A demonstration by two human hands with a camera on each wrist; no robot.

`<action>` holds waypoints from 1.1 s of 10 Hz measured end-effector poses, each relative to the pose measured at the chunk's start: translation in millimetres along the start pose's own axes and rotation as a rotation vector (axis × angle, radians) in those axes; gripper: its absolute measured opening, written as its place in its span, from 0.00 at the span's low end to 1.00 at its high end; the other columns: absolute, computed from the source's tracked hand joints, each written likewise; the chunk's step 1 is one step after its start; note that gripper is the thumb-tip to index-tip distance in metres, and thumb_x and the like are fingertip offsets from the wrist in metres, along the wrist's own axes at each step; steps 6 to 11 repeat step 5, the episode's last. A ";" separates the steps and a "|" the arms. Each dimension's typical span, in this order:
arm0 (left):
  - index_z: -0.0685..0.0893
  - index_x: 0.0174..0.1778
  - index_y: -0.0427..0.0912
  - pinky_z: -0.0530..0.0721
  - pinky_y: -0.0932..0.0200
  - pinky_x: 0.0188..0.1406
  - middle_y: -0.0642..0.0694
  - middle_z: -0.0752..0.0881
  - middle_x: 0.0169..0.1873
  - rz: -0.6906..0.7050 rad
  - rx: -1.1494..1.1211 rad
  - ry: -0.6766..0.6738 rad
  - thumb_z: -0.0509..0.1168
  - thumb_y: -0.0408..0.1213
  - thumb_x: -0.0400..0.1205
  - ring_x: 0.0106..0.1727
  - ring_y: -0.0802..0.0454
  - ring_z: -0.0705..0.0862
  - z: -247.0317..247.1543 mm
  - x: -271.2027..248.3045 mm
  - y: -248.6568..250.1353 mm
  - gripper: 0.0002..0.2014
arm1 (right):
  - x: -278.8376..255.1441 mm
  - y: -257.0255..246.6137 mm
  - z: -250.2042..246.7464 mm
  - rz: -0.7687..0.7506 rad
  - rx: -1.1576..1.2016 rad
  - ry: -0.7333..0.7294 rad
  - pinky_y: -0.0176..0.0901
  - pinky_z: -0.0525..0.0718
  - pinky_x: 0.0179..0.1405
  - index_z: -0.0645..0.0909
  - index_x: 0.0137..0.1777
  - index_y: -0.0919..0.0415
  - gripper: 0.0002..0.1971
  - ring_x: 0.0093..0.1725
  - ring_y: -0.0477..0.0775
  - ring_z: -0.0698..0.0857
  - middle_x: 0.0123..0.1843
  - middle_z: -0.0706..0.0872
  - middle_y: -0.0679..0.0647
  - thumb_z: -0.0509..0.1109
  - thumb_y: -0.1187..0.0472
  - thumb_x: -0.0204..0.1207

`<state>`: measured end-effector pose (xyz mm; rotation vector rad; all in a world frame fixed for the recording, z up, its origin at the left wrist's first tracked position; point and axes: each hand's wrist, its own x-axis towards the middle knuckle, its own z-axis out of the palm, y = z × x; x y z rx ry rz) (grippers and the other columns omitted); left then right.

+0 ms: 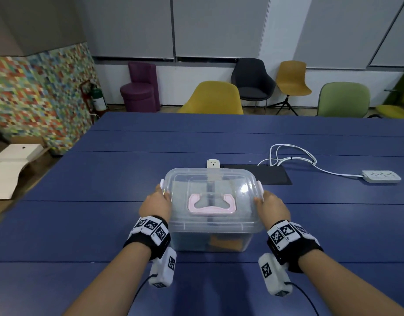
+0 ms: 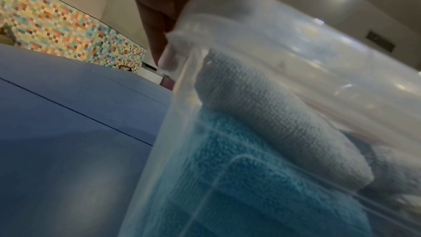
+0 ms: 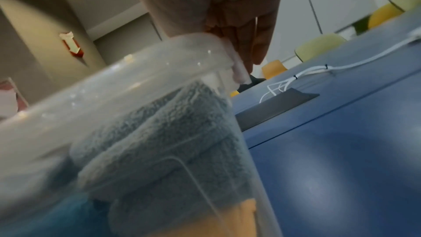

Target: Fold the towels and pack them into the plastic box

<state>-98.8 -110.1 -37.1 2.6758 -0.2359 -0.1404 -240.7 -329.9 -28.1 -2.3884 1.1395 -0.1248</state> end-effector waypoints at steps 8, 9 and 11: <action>0.60 0.78 0.34 0.74 0.50 0.65 0.38 0.73 0.71 0.005 0.373 -0.140 0.48 0.41 0.86 0.70 0.42 0.75 -6.3 11.5 9.0 0.24 | 3.5 -11.0 1.5 0.005 -0.409 -0.011 0.51 0.67 0.72 0.60 0.77 0.71 0.31 0.77 0.62 0.66 0.79 0.65 0.64 0.45 0.45 0.85; 0.60 0.78 0.34 0.74 0.50 0.65 0.38 0.73 0.71 0.005 0.373 -0.140 0.48 0.41 0.86 0.70 0.42 0.75 -6.3 11.5 9.0 0.24 | 3.5 -11.0 1.5 0.005 -0.409 -0.011 0.51 0.67 0.72 0.60 0.77 0.71 0.31 0.77 0.62 0.66 0.79 0.65 0.64 0.45 0.45 0.85; 0.60 0.78 0.34 0.74 0.50 0.65 0.38 0.73 0.71 0.005 0.373 -0.140 0.48 0.41 0.86 0.70 0.42 0.75 -6.3 11.5 9.0 0.24 | 3.5 -11.0 1.5 0.005 -0.409 -0.011 0.51 0.67 0.72 0.60 0.77 0.71 0.31 0.77 0.62 0.66 0.79 0.65 0.64 0.45 0.45 0.85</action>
